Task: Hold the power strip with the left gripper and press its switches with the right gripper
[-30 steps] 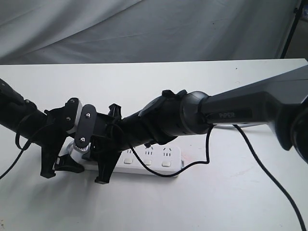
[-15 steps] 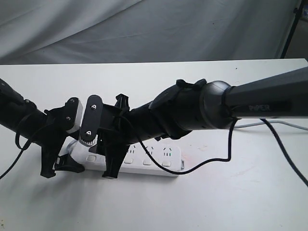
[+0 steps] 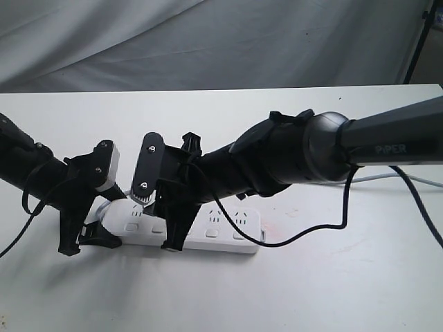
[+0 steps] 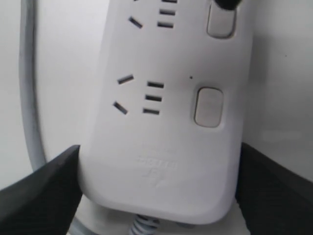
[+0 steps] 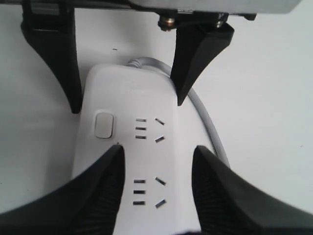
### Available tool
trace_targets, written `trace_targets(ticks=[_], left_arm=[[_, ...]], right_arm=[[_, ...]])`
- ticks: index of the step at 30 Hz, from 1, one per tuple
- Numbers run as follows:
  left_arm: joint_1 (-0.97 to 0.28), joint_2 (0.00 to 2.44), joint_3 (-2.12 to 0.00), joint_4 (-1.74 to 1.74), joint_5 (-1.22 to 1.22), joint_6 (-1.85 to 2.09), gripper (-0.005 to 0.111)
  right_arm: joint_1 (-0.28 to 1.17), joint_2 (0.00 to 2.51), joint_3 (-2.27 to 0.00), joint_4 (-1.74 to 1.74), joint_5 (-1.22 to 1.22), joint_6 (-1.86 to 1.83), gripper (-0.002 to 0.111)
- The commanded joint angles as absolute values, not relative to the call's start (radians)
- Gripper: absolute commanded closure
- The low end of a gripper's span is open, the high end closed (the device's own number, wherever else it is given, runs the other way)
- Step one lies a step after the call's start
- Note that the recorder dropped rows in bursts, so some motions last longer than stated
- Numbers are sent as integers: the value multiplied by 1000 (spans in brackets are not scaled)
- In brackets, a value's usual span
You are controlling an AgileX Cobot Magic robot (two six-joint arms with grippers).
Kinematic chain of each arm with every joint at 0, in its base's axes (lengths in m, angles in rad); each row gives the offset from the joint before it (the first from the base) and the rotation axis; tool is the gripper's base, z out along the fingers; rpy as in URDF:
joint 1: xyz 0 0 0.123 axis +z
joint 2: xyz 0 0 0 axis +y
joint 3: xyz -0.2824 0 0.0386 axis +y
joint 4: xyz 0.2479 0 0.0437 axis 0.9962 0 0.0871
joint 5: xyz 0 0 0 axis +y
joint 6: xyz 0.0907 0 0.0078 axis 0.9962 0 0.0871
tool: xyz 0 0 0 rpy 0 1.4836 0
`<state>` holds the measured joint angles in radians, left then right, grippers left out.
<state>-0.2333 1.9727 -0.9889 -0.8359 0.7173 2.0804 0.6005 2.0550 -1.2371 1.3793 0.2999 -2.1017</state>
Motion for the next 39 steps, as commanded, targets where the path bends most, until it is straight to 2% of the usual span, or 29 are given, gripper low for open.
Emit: trace_targets(ticks=[1,39], left_arm=[[-239,1966,-995,-858,721,2074,45],[-239,1966,-995,-858,721,2076,45]], right_arm=[[596,2064,-1230,1368,304,-2105,67],[596,2128,-1206,1333,296,-2142,67]])
